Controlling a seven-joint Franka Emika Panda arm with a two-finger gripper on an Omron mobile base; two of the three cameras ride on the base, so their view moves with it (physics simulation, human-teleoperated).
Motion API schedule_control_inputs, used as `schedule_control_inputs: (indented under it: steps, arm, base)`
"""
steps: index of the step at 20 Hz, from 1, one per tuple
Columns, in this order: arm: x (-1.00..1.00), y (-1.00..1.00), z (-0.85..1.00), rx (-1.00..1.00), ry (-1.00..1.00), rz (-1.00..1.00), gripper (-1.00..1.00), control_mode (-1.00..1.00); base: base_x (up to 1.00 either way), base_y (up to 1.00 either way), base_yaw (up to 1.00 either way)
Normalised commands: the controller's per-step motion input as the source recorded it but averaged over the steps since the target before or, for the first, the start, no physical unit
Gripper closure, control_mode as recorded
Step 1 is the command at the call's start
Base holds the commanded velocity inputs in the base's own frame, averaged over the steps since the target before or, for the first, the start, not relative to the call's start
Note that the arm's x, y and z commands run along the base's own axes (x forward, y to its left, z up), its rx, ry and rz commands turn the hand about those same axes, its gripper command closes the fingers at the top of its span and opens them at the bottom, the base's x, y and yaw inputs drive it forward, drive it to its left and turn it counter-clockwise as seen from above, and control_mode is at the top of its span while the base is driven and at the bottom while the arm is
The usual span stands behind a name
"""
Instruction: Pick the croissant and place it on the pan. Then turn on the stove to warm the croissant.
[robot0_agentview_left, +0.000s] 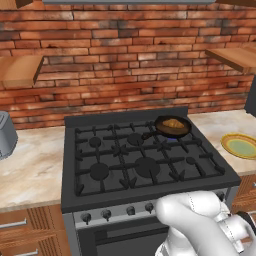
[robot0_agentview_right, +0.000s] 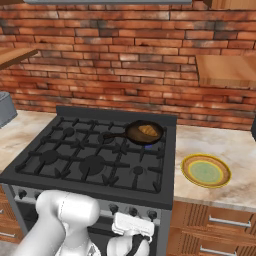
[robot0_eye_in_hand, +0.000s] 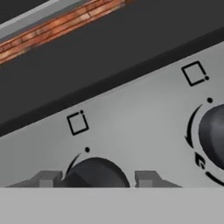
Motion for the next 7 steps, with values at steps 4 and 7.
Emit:
schedule_control_inputs:
  steps: [4, 7]
  arm:
    - [0.00, 0.10, 0.00, -0.35, -0.04, 0.00, 1.00, -1.00]
    - [0.00, 0.08, 0.00, -0.33, -0.01, 0.00, 1.00, -1.00]
  base:
    - [0.00, 0.00, 0.00]
    - [0.00, 0.00, 0.00]
